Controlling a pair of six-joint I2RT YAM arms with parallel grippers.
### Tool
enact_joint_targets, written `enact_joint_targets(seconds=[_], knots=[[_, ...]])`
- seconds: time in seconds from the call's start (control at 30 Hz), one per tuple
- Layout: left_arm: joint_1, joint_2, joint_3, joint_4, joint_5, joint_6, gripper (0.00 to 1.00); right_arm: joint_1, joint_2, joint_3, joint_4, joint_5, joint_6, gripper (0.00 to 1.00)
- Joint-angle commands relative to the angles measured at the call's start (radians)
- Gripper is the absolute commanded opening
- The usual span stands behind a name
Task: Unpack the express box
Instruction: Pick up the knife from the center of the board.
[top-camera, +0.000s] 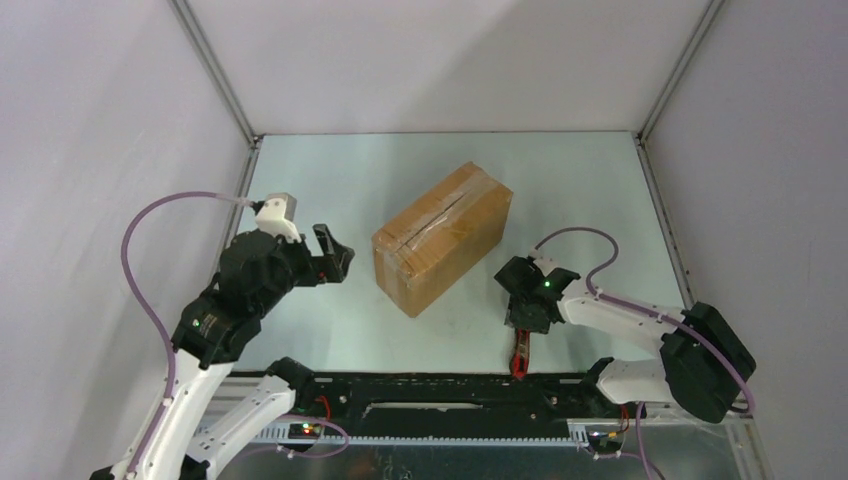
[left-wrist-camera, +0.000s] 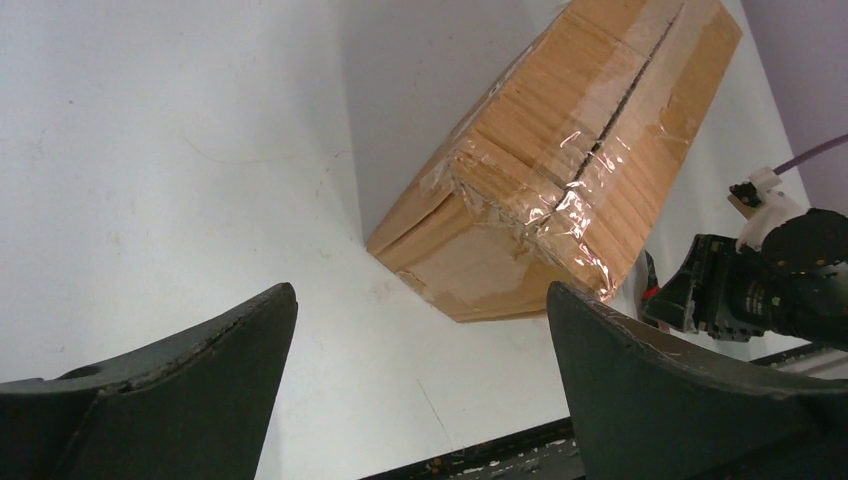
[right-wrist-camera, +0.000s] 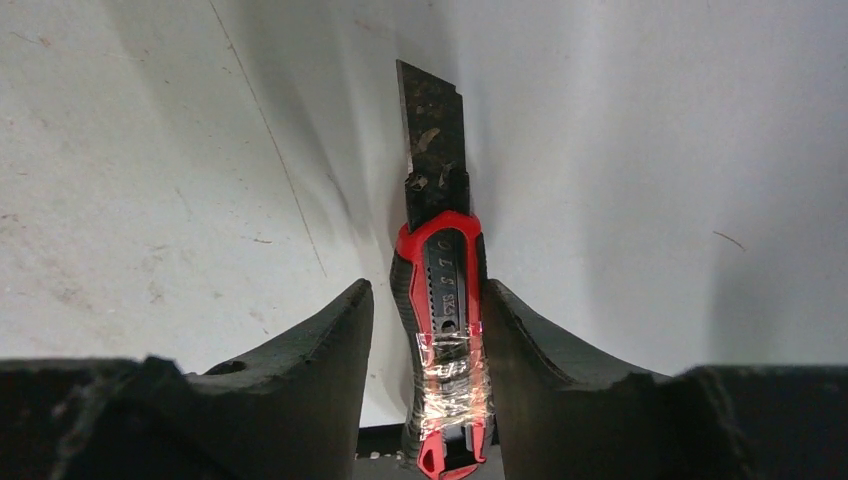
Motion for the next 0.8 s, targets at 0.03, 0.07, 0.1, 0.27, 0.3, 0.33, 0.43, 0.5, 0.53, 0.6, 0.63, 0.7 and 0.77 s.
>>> enact_joint_targets(seconds=[0.03, 0.07, 0.1, 0.27, 0.3, 0.33, 0.43, 0.5, 0.53, 0.6, 0.63, 0.7, 0.77], knots=[[-0.005, -0.011, -0.032, 0.030, 0.063, 0.002, 1.00, 0.039, 0.034, 0.024, -0.045, 0.054, 0.035, 0.47], [-0.005, -0.013, -0.037, 0.028, 0.067, 0.002, 1.00, 0.045, 0.027, 0.025, -0.050, 0.055, 0.037, 0.48], [-0.004, -0.015, -0.041, 0.027, 0.071, 0.002, 1.00, 0.050, 0.018, 0.025, -0.055, 0.058, 0.040, 0.48], [-0.004, -0.028, -0.060, 0.023, 0.069, -0.006, 1.00, 0.064, -0.012, 0.047, -0.085, 0.080, 0.038, 0.50], [-0.005, -0.030, -0.062, 0.023, 0.068, -0.009, 1.00, 0.065, -0.012, 0.053, -0.089, 0.079, 0.032, 0.51], [-0.005, -0.031, -0.063, 0.023, 0.067, -0.010, 1.00, 0.065, -0.013, 0.056, -0.087, 0.075, 0.025, 0.51], [-0.004, -0.035, -0.068, 0.023, 0.076, -0.012, 1.00, 0.062, 0.000, 0.050, -0.053, 0.058, -0.003, 0.52], [-0.005, -0.037, -0.071, 0.025, 0.091, -0.015, 1.00, 0.044, 0.022, 0.037, -0.023, 0.028, -0.032, 0.50], [-0.005, -0.038, -0.071, 0.025, 0.101, -0.015, 1.00, 0.034, 0.031, 0.028, -0.007, 0.015, -0.044, 0.49], [-0.005, -0.040, -0.071, 0.026, 0.115, -0.019, 1.00, 0.016, 0.040, 0.012, 0.013, 0.008, -0.064, 0.47], [-0.005, -0.041, -0.073, 0.028, 0.136, -0.020, 1.00, 0.009, 0.041, 0.006, 0.027, -0.001, -0.079, 0.47], [-0.004, -0.044, -0.076, 0.032, 0.160, -0.026, 1.00, 0.005, 0.036, -0.003, 0.054, -0.019, -0.092, 0.44], [-0.004, -0.047, -0.079, 0.036, 0.182, -0.033, 1.00, 0.008, 0.042, -0.003, 0.076, -0.040, -0.097, 0.38]])
